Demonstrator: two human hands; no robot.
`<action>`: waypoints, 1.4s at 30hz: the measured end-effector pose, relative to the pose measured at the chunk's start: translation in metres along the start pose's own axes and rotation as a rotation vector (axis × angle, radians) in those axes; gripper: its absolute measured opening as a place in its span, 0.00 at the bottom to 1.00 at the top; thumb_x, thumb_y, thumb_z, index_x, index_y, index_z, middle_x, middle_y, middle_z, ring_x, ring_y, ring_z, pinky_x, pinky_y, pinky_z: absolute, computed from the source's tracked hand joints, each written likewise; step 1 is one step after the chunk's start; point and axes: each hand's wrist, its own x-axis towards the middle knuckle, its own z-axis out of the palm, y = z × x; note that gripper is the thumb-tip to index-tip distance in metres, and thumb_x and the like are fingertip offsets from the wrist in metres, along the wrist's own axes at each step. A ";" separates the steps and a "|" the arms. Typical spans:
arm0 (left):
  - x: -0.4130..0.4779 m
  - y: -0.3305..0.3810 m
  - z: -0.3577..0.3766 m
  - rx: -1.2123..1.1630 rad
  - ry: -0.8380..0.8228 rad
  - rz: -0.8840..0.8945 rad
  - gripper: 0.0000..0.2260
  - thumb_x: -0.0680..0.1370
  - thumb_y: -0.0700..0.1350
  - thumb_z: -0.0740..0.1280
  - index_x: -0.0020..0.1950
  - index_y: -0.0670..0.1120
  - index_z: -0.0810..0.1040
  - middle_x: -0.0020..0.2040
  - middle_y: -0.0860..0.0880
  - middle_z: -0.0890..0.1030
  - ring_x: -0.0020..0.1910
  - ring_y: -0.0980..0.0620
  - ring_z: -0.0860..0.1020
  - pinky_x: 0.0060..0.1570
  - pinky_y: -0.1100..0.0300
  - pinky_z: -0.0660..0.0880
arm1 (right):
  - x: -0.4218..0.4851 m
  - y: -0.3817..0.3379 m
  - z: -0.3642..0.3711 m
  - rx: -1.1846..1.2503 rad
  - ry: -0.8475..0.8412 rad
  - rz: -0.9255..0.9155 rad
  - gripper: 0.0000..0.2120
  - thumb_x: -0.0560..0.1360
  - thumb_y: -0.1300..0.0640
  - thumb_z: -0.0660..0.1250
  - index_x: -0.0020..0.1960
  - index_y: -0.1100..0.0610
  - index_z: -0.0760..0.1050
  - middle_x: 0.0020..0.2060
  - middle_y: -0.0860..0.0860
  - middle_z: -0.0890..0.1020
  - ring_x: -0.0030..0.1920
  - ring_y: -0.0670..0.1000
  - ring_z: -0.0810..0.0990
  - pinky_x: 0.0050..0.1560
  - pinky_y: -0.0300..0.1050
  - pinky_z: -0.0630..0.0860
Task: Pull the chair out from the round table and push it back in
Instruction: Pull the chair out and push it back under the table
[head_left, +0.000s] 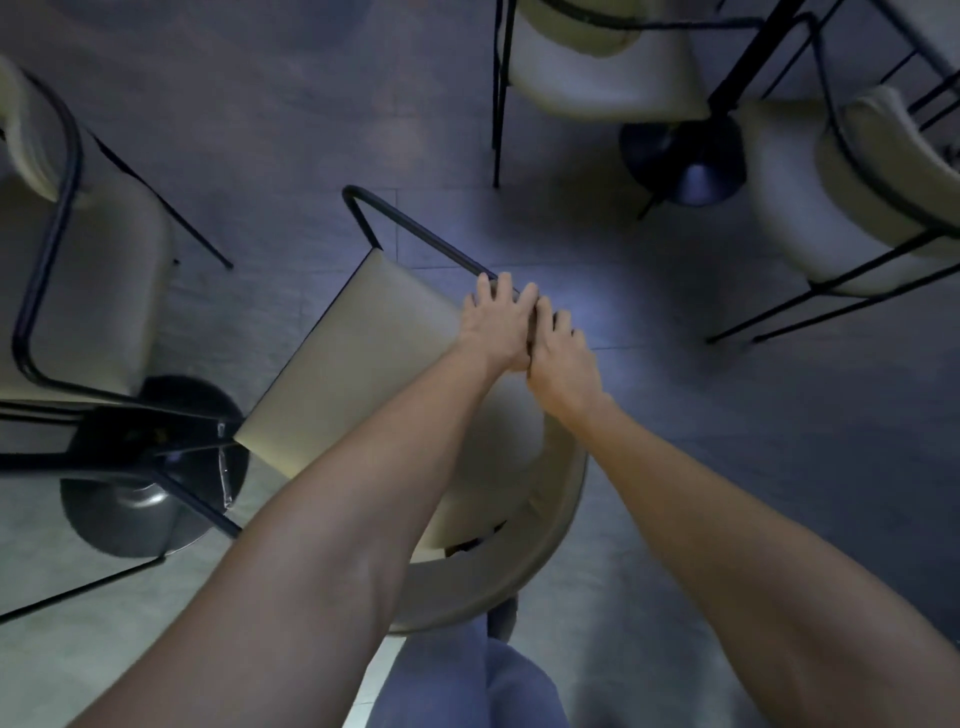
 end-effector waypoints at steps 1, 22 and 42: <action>0.010 -0.001 -0.002 -0.022 -0.013 -0.002 0.36 0.71 0.50 0.70 0.75 0.49 0.58 0.74 0.41 0.58 0.75 0.33 0.54 0.71 0.42 0.62 | 0.011 0.005 0.002 0.025 -0.015 0.011 0.36 0.74 0.60 0.61 0.79 0.63 0.51 0.69 0.59 0.68 0.48 0.58 0.72 0.38 0.48 0.63; 0.078 0.001 0.009 -0.112 0.011 -0.037 0.40 0.70 0.57 0.69 0.78 0.50 0.56 0.78 0.42 0.54 0.74 0.34 0.56 0.67 0.39 0.68 | 0.069 0.043 -0.006 0.068 -0.115 -0.079 0.44 0.75 0.60 0.66 0.80 0.65 0.42 0.75 0.63 0.61 0.61 0.61 0.74 0.54 0.50 0.75; -0.164 0.063 0.083 -0.396 -0.078 -0.643 0.33 0.76 0.65 0.59 0.76 0.49 0.63 0.73 0.43 0.71 0.70 0.39 0.70 0.68 0.45 0.67 | -0.054 0.032 -0.036 -0.410 -0.404 -0.932 0.32 0.72 0.52 0.69 0.73 0.57 0.63 0.66 0.57 0.70 0.67 0.61 0.70 0.65 0.56 0.68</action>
